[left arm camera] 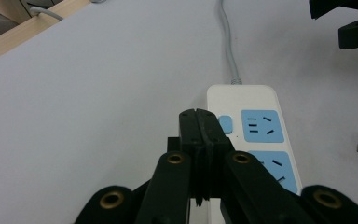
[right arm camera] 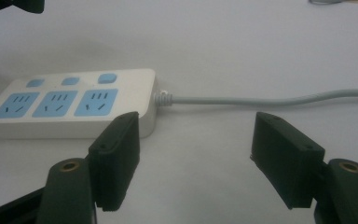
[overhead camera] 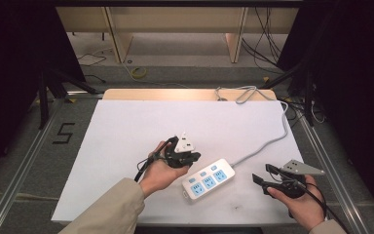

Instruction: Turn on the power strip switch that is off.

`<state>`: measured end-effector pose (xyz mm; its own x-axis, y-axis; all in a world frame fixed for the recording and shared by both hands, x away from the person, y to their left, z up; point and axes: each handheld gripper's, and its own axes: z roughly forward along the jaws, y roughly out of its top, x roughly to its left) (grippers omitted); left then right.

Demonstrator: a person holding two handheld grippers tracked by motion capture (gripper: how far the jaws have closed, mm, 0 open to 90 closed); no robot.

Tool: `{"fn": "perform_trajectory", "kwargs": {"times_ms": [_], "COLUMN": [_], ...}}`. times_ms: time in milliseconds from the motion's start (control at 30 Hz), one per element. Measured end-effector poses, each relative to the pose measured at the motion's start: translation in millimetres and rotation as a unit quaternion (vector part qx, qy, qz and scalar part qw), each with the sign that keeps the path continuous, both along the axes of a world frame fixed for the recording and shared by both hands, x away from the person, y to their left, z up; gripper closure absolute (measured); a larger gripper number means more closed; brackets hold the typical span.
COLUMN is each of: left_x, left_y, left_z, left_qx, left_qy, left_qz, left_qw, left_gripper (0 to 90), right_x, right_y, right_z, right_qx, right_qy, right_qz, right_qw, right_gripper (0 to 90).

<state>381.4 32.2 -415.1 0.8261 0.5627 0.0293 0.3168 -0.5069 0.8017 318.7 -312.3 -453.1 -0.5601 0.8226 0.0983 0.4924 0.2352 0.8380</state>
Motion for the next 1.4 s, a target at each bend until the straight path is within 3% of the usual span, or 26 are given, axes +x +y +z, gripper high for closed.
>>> {"fn": "perform_trajectory", "kwargs": {"times_ms": [1400], "left_x": [6.0], "left_y": [-30.5], "left_z": [-2.5], "left_qx": [0.016], "left_qy": [0.004], "left_qz": [-0.021], "left_qw": [0.9997], "left_gripper": [89.9], "right_x": [-0.7], "right_y": [0.6], "right_z": [0.1], "right_qx": [0.000], "right_qy": [-0.002], "right_qz": [0.004], "right_qw": [1.0000], "right_gripper": [32.8]}}
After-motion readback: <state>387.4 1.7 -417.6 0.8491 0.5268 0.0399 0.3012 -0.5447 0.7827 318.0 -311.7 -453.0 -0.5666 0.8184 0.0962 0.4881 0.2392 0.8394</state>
